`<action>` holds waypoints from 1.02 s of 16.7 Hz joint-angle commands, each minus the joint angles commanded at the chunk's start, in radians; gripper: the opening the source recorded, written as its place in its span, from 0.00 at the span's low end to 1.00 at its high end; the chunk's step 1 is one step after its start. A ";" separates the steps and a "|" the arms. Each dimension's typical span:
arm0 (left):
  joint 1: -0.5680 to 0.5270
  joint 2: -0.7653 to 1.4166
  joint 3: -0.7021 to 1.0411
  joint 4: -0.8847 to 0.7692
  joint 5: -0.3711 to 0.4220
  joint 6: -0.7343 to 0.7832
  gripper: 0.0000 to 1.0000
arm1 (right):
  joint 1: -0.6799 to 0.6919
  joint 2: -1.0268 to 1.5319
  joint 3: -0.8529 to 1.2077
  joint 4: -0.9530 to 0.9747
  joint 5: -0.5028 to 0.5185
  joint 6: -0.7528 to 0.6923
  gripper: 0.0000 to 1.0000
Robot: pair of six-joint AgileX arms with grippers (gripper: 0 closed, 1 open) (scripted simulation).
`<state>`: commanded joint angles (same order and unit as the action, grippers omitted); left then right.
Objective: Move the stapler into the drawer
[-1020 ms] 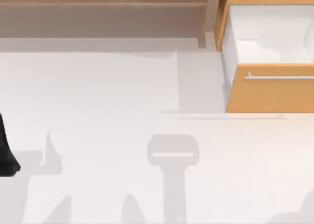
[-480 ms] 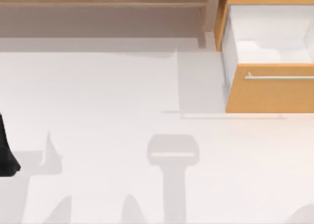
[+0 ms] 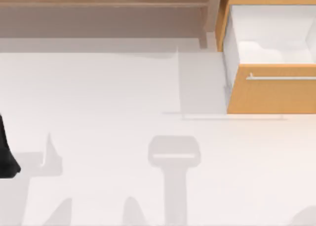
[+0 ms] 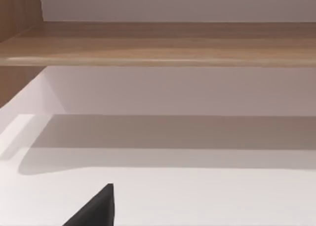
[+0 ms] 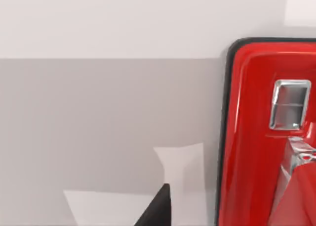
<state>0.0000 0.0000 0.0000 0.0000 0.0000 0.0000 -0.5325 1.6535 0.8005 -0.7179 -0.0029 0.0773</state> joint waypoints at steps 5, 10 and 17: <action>0.000 0.000 0.000 0.000 0.000 0.000 1.00 | 0.000 0.000 0.000 0.000 0.000 0.000 0.10; 0.000 0.000 0.000 0.000 0.000 0.000 1.00 | 0.000 0.000 0.000 0.000 0.000 0.000 0.00; 0.000 0.000 0.000 0.000 0.000 0.000 1.00 | -0.001 -0.009 0.009 -0.017 -0.001 0.001 0.00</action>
<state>0.0000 0.0000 0.0000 0.0000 0.0000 0.0000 -0.5332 1.6446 0.8095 -0.7350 -0.0037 0.0780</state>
